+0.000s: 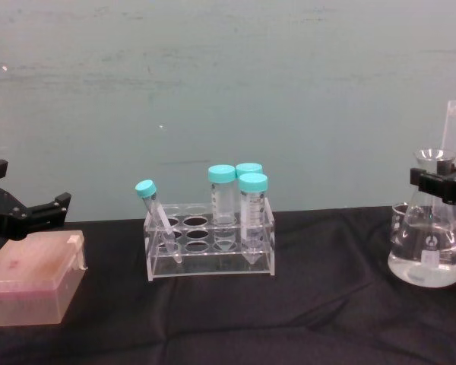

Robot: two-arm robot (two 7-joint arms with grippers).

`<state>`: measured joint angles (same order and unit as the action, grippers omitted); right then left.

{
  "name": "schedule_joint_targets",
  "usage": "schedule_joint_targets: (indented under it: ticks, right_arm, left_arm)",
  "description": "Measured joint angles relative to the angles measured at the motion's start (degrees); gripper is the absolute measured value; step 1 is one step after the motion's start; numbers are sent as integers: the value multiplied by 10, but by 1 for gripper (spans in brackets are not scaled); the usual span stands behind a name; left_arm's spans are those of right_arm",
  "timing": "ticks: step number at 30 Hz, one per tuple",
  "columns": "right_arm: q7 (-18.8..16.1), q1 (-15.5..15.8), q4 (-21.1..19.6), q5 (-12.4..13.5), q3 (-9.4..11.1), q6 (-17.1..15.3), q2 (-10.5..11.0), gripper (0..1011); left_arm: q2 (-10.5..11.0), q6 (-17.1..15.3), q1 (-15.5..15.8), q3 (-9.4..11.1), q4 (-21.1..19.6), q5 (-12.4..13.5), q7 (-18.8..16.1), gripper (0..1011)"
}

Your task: Place the experimental apparatus aside using one hand.

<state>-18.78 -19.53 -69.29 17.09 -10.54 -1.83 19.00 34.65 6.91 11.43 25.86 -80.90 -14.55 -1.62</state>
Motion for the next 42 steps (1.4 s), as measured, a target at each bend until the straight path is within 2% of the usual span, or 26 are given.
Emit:
schedule_joint_targets:
  ticks: [4, 5, 8, 12, 15, 18, 21, 35, 42]
  right_arm:
    - [0, 0, 0, 0, 0, 0, 0, 486]
    - [0, 0, 0, 0, 0, 0, 0, 541]
    - [0, 0, 0, 0, 0, 0, 0, 599]
    - [-1, 0, 0, 0, 0, 0, 0, 761]
    - [-1, 0, 0, 0, 0, 0, 0, 816]
    - [-1, 0, 0, 0, 0, 0, 0, 935]
    - [-1, 0, 0, 0, 0, 0, 0, 982]
    - [-1, 0, 0, 1, 0, 0, 0, 1000]
    - [10, 2, -10, -18, -4, 12, 0, 1000]
  left_arm:
    - [0, 0, 0, 0, 0, 0, 0, 1000]
    - [0, 0, 0, 0, 0, 0, 0, 1000]
    - [0, 0, 0, 0, 0, 0, 0, 1000]
    - [0, 0, 0, 0, 0, 0, 0, 1000]
    - [0, 0, 0, 0, 0, 0, 0, 1000]
    - [0, 0, 0, 0, 0, 0, 0, 1000]
    - [0, 0, 0, 0, 0, 0, 0, 1000]
    - [0, 0, 0, 0, 0, 0, 0, 1000]
    - [0, 0, 0, 0, 0, 0, 0, 1000]
